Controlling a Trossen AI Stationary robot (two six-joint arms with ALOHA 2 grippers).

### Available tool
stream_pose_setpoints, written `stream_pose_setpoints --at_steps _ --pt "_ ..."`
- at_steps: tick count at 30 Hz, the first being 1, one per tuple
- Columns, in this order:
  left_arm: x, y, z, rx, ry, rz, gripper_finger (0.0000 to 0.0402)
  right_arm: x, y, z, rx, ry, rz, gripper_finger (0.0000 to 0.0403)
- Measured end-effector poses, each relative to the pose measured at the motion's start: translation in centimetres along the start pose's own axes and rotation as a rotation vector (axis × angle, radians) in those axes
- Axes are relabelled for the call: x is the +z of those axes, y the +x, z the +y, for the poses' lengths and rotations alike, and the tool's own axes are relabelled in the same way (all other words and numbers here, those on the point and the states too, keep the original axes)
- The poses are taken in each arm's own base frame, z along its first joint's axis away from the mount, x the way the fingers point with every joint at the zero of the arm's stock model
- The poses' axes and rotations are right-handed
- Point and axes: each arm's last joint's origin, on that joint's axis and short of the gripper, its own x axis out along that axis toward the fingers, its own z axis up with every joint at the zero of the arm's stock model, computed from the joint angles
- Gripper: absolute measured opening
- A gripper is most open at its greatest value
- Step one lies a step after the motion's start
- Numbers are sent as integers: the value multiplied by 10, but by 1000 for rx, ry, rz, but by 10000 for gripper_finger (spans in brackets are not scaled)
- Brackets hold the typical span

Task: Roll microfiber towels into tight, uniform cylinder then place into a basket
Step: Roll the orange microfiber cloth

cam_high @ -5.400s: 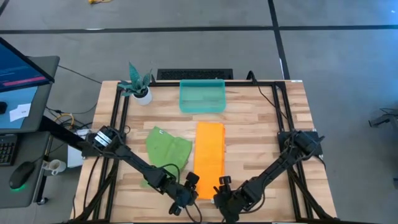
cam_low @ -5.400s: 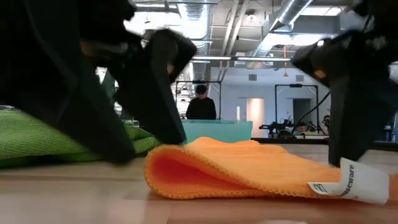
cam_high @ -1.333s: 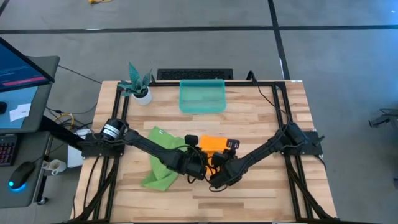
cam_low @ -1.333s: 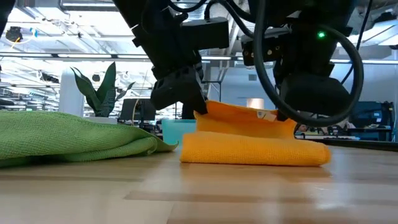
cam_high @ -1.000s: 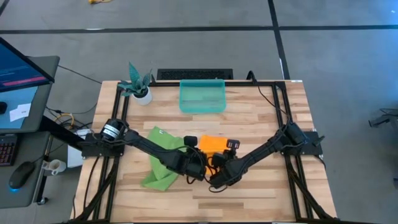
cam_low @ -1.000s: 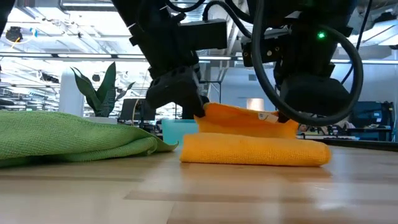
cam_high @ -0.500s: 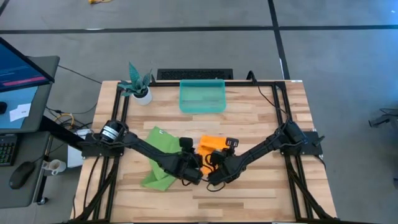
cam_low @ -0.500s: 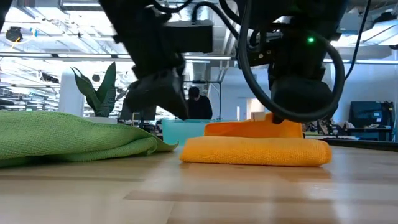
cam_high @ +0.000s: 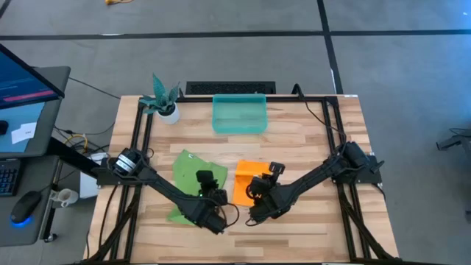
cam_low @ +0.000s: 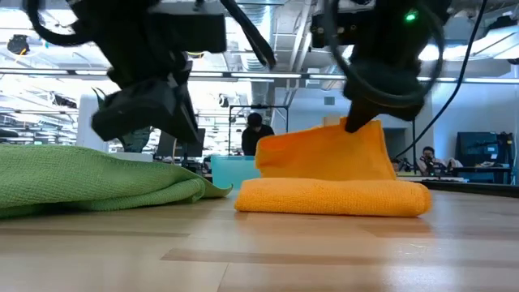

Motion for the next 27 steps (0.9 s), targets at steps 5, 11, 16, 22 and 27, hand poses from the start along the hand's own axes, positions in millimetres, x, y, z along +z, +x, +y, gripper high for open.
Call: stream_pose_setpoints --at_steps 5,11,16,22,27 --pt "-4 -10 -5 -8 1 -17 84 -1 21 -3 -17 3 29 8" --pt "-2 -22 -3 -4 -9 -18 84 0 39 -11 -42 27 59 15" --pt "0 -23 -3 -3 -12 -23 84 1 43 -13 -35 26 66 45" --pt "0 -23 -3 -4 -15 -24 84 1 45 -13 -1 32 103 82" --pt "0 -23 -3 -4 -16 -24 84 2 45 -14 -26 31 83 134"
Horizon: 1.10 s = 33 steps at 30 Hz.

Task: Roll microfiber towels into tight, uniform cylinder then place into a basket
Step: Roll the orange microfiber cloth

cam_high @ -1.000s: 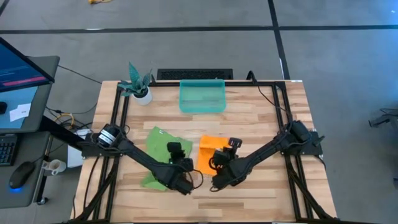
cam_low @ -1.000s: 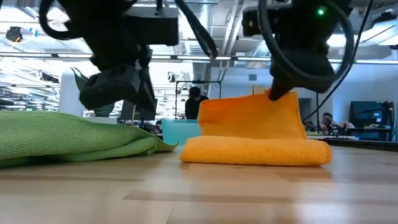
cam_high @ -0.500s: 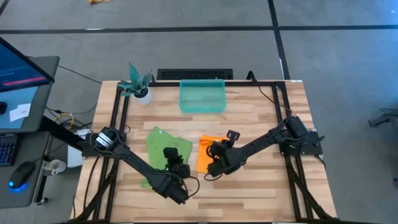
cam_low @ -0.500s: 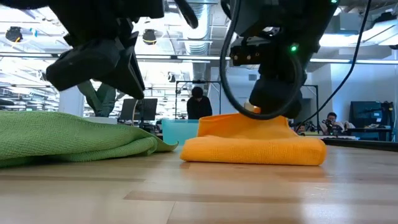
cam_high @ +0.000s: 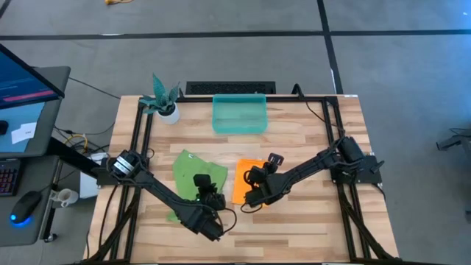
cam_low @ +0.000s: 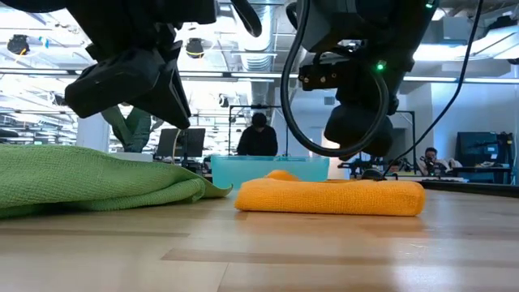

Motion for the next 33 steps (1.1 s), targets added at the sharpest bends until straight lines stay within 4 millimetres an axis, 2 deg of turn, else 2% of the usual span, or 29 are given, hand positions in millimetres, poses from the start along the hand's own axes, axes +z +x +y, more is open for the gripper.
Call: stream_pose_setpoints --at_steps 5,9,14,19,22,27,29,33 --pt "0 0 0 0 -1 0 84 0 -2 -7 -19 -19 11 176" --pt "1 0 -1 -4 -7 -5 84 -2 -16 -26 -59 -1 -4 187" --pt "5 6 -6 -3 -11 -80 84 -7 -51 -58 -117 90 -147 176" --pt "8 22 -6 -1 4 -95 84 -24 -77 -84 -50 208 -267 152" --pt "16 30 -2 20 1 -119 84 -43 -78 -90 -8 264 -307 136" --pt "29 42 3 20 5 -149 84 -77 -65 -88 54 349 -374 114" --pt "37 49 7 -22 -7 -163 84 -83 -62 -89 97 373 -381 109" --pt "63 64 13 -212 -25 -257 84 -86 -65 -93 169 420 -395 107"
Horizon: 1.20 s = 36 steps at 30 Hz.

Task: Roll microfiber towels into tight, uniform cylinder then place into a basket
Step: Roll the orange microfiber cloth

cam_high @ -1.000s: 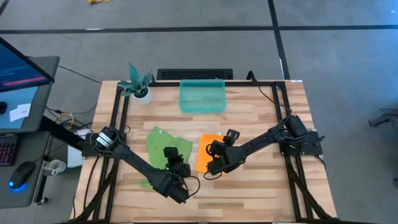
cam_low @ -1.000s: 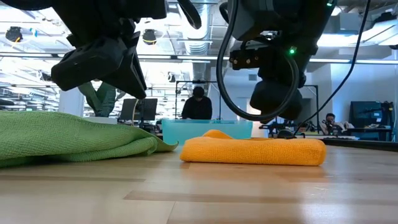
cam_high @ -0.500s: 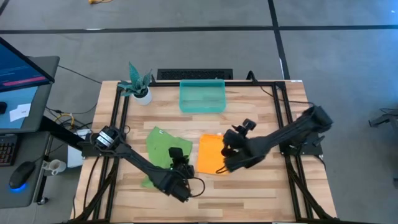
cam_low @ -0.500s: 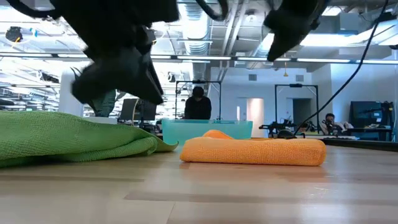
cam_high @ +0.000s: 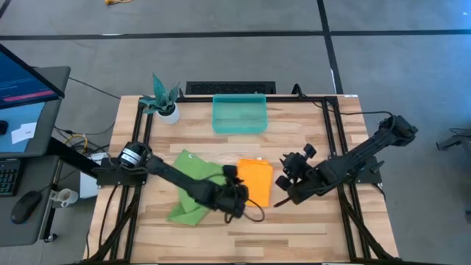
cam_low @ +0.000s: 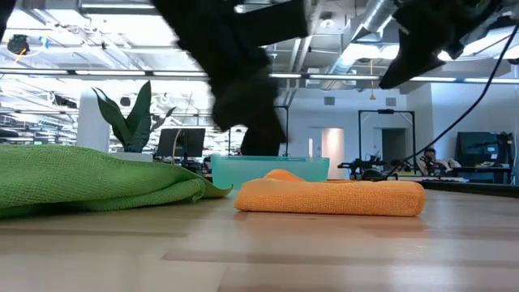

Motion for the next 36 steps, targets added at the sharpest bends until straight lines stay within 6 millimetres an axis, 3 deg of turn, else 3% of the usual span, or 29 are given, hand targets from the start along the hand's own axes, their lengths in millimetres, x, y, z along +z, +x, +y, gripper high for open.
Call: stream_pose_setpoints --at_steps 6,13,17,23,27,36 --pt "27 10 29 -210 -50 -177 84 0 -9 3 54 -7 -27 108" --pt "33 8 76 -449 -191 -242 84 -3 -11 5 60 -39 -23 108" --pt "16 22 86 -532 -261 -199 84 -2 -9 5 56 -28 -20 108" --pt "-22 46 78 -516 -347 -184 84 0 -7 5 72 -4 -3 108" --pt "-34 52 78 -508 -391 -242 84 1 -5 4 65 4 0 108" --pt "-61 70 94 -381 -484 -153 84 2 -5 6 74 18 -7 108"
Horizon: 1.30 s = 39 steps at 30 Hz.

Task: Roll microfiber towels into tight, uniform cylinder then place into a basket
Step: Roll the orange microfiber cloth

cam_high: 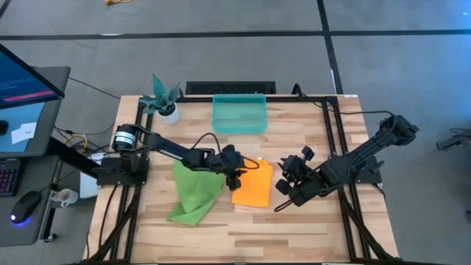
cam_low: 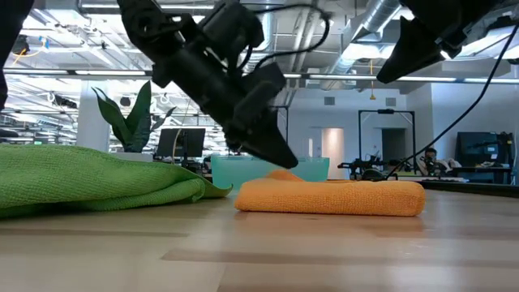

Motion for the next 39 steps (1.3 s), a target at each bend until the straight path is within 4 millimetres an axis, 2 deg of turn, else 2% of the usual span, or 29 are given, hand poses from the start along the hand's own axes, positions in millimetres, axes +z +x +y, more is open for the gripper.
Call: stream_pose_setpoints --at_steps 9,15,20,26,30,33,39 --pt "-3 3 25 55 -98 37 84 0 0 0 -1 -23 -2 108" --pt "-11 3 43 121 -227 135 84 0 0 0 -1 -24 -3 108" --pt "-14 2 47 152 -235 156 84 0 0 0 -1 -25 -3 108" --pt "-7 2 36 143 -161 78 84 0 0 0 -1 -27 -3 108" --pt "4 -9 26 138 -103 27 84 0 -1 1 2 -52 -4 108" --pt "14 -25 15 166 -45 -16 84 -1 -2 2 8 -58 -6 108" --pt "29 -75 -22 250 133 -74 84 -1 -7 8 53 -118 -37 108"
